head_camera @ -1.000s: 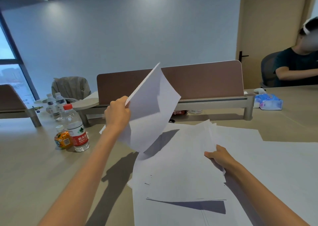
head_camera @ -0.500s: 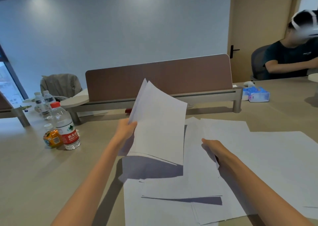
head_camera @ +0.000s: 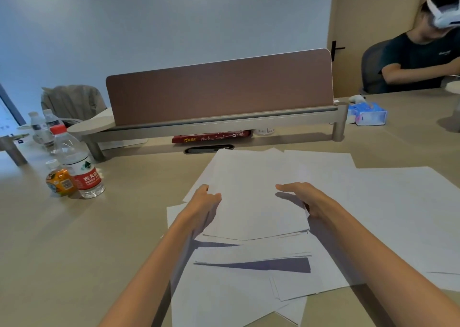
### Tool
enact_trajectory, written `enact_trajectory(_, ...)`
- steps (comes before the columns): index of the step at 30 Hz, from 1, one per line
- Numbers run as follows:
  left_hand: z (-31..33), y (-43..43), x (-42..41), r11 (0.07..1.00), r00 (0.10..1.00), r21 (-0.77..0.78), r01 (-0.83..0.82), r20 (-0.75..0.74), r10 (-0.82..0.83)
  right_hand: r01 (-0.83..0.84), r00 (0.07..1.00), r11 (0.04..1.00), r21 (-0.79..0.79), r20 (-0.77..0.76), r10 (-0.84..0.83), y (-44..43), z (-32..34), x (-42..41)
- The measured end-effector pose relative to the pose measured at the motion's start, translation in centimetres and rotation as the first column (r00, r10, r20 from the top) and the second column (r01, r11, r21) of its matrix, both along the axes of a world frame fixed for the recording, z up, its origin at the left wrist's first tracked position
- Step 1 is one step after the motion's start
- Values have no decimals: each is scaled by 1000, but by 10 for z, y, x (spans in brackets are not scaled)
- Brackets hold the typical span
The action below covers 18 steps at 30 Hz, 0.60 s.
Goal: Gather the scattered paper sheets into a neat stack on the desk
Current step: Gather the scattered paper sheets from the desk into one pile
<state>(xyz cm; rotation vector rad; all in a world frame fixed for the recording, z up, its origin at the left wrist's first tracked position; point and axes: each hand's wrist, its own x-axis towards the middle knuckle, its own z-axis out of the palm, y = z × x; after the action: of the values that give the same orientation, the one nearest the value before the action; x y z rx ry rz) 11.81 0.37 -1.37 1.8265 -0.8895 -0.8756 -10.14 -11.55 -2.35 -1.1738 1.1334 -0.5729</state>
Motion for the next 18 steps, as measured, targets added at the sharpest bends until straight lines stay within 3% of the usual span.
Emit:
enact_trajectory(2,-3,-5,-2,998,996,51,32,84,-37,11,993,992,-124,-115,-25,-2,-3,4)
enact_trajectory(4,-6,-7,-1,996,989,73,44,136,-53,37,988,977,-210,-137,-67,-2,-7,6)
enact_trajectory(8,-7,3,10,999,988,29,-19,155,15,73,996,973,-217,72,-58,5,-6,1)
enact_trajectory(11,-12,19,29,994,988,-34,-109,108,112,24,990,975,-220,142,8,10,-1,-8)
enact_trajectory(13,-16,29,47,988,933,9,-157,330,146,-38,987,974,-222,143,72,13,3,-14)
enact_trajectory(15,-18,42,57,970,806,93,-224,577,131,-115,984,962,-247,102,144,21,9,-20)
enact_trajectory(18,-18,61,60,936,667,155,-317,738,104,-230,970,934,-272,17,244,30,14,-26)
